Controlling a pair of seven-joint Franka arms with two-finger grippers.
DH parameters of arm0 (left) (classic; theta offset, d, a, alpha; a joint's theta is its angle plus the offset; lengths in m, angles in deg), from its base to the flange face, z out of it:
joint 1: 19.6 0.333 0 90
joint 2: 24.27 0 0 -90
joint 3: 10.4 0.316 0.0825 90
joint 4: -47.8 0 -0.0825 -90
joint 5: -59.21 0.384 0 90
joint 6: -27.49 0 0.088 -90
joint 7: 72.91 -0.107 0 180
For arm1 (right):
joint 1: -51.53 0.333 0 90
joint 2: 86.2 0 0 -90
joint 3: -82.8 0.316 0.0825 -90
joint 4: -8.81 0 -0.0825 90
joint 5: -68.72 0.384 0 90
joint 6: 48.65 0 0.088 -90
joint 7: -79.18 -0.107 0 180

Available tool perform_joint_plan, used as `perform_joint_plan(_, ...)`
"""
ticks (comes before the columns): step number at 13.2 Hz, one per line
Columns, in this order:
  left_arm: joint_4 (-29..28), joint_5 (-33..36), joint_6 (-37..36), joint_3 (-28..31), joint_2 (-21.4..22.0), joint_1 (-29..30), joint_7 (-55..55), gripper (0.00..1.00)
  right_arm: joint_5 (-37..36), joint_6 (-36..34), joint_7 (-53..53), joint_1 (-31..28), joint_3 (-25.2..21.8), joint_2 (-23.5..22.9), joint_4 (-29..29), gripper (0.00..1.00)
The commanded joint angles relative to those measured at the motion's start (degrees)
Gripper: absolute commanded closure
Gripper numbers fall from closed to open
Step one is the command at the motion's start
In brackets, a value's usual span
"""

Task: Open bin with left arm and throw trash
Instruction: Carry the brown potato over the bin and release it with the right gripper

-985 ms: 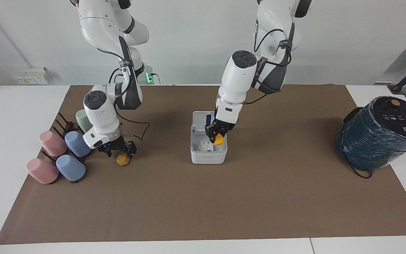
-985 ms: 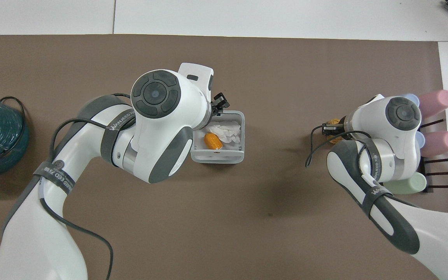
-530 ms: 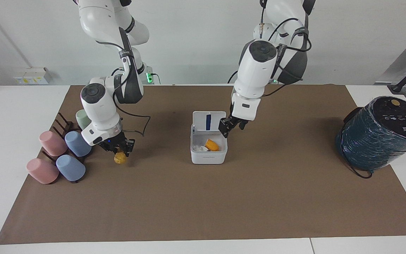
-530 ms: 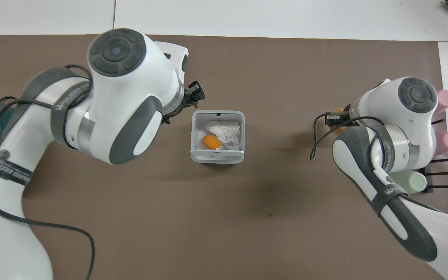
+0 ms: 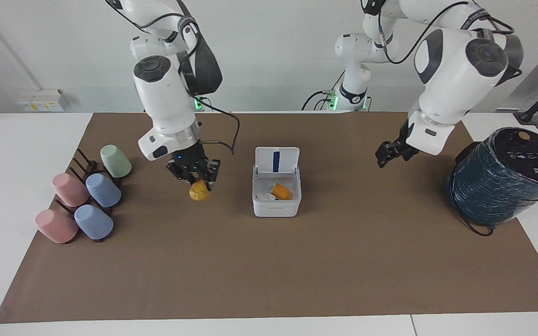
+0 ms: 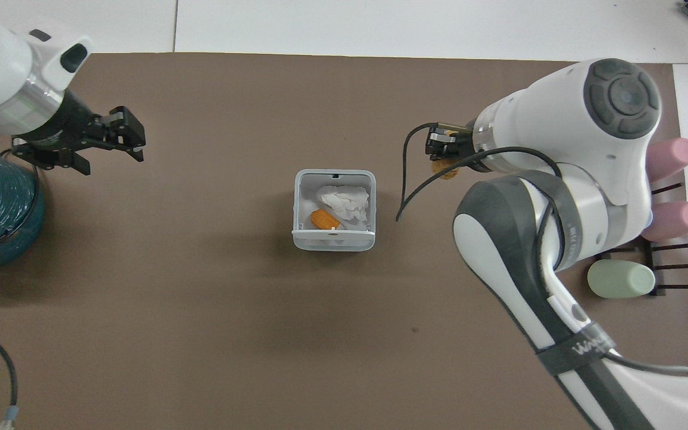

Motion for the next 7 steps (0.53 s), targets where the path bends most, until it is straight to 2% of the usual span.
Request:
perform_joint_plan(1,-0.43,3.97,-3.79,-0.67,4.07,1.72,-7.09,0.19,6.23,3.61,-7.34,3.74,0.98,-3.01,-2.0,1.0)
perform_joint_plan(4,-3.94,4.43,-3.27,-1.02,8.02,1.72,-8.52,0.18,6.34,8.01,-15.34,8.67,1.06,-5.91,-2.0,1.0)
perform_joint_plan(7,-8.59,4.43,-2.31,-1.02,10.57,1.2,-8.52,0.16,6.42,8.72,-15.89,9.74,1.06,-7.94,-1.39,1.0)
